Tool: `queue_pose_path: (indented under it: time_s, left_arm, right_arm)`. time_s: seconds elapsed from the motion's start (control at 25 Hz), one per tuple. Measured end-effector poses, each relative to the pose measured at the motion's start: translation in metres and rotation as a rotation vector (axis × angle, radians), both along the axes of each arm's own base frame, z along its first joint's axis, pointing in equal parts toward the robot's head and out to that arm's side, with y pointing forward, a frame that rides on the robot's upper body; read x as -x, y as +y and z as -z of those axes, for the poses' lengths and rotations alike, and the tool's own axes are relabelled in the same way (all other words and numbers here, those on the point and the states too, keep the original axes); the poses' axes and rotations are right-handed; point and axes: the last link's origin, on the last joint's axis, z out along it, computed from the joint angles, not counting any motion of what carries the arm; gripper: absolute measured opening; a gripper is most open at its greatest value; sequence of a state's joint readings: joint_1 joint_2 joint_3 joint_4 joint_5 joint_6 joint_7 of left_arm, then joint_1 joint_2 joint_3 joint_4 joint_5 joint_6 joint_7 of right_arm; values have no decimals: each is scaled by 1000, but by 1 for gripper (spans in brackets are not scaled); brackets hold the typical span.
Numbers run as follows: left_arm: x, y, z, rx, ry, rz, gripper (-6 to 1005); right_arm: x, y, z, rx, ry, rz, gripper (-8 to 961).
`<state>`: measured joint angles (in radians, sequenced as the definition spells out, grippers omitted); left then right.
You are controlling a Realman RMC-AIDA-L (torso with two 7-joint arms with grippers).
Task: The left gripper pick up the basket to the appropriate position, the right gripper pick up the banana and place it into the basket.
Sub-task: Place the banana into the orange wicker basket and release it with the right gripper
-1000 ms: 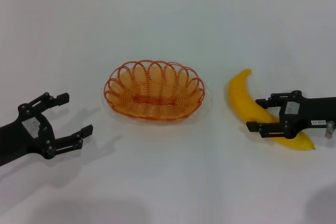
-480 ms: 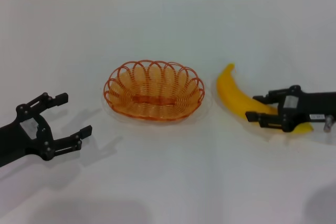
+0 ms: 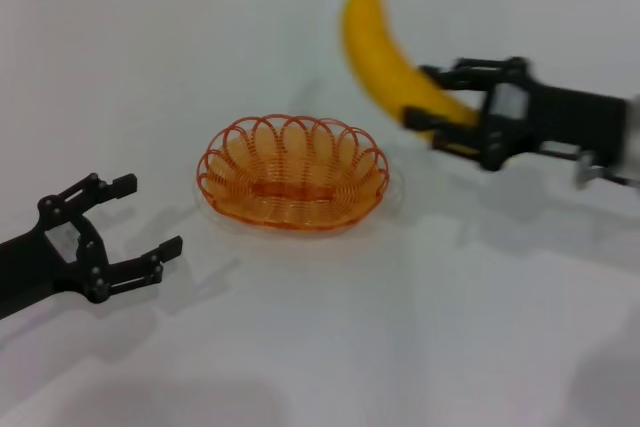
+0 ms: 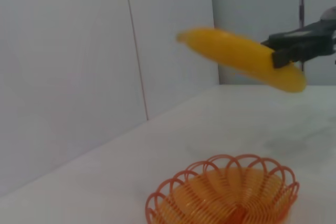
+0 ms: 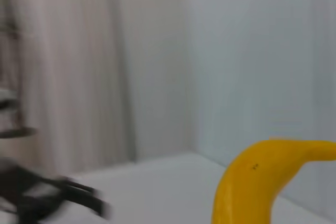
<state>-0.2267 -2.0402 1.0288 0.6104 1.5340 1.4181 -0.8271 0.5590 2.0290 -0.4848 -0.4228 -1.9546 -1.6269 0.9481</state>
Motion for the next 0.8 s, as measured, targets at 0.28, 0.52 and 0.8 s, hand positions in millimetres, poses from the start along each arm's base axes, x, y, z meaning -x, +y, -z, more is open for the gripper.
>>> queue_pose_path:
  time_s: [0.28,0.52,0.8]
  left_arm:
    - [-4,5,2,8,-4,13,918]
    - [-8,8,4,12,-5,24,918]
    - [-6,7,6,9,-16,17,918]
  right_arm:
    - [36,14,54,39,-58,-136,560]
    - [30,21,81,39,-187,-88,589]
    - [26,20,87,55,-224,-72,623]
